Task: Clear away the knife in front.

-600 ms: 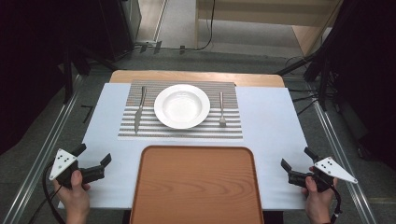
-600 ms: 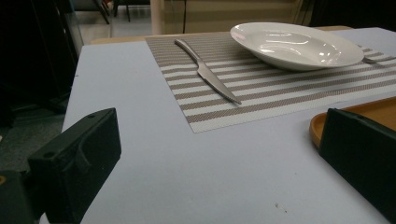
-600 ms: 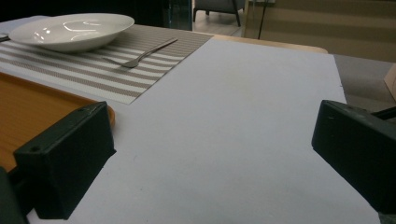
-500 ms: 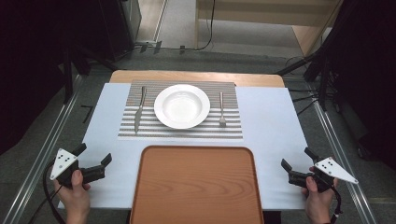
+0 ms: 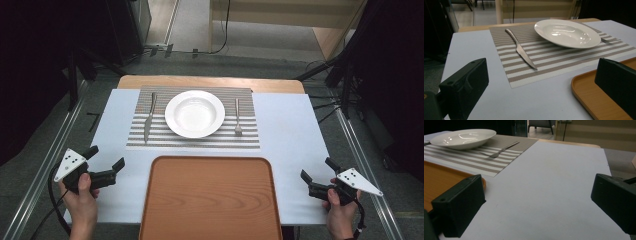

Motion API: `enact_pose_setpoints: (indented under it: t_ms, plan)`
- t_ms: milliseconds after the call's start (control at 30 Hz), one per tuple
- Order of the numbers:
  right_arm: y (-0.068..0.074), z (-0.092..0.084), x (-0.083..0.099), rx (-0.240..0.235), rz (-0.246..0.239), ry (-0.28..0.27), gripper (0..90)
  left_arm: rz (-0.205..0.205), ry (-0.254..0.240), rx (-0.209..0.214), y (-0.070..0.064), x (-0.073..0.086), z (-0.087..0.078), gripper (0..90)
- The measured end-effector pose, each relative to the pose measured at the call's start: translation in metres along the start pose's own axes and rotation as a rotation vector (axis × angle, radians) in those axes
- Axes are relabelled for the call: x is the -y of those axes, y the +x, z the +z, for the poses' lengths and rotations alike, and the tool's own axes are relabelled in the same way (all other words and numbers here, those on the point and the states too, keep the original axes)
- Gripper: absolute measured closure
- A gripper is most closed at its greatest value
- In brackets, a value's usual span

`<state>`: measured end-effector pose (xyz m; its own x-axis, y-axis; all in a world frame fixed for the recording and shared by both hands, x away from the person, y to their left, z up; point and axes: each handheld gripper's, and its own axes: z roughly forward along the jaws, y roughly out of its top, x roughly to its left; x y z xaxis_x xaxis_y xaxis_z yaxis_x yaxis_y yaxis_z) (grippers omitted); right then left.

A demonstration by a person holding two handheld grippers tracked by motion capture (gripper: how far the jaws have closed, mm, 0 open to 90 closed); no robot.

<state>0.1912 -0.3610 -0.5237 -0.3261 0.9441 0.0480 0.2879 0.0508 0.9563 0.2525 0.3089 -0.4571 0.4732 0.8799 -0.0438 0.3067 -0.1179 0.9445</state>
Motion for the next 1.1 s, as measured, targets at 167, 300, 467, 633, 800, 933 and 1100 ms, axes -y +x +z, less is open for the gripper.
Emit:
enact_pose_setpoints:
  t_ms: [167,300,467,633,800,933,1100]
  plan:
    - [0.0,-0.001,0.0,0.002,0.004,-0.009,0.0,0.003,-0.012,0.014,-0.002,-0.017,0.005,0.0]
    - [0.0,-0.001,0.0,-0.001,0.003,-0.008,0.0,0.035,0.002,0.023,-0.007,-0.029,0.017,0.0]
    - [-0.001,-0.001,0.001,-0.003,0.013,-0.011,0.0,0.05,0.005,0.058,-0.015,-0.042,0.034,0.0]
    - [-0.002,-0.004,0.001,-0.011,0.024,-0.021,0.0,0.064,0.024,0.072,-0.021,-0.051,0.052,0.0]
    - [-0.003,-0.004,0.001,-0.03,0.029,-0.027,0.0,0.041,0.03,0.078,-0.02,-0.058,0.069,0.0]
    - [-0.002,-0.004,0.001,-0.033,0.021,-0.026,0.0,0.038,0.045,0.081,-0.018,-0.063,0.08,0.0]
    - [-0.002,-0.004,0.001,-0.036,0.021,-0.026,0.0,0.048,0.064,0.084,-0.016,-0.07,0.091,0.0]
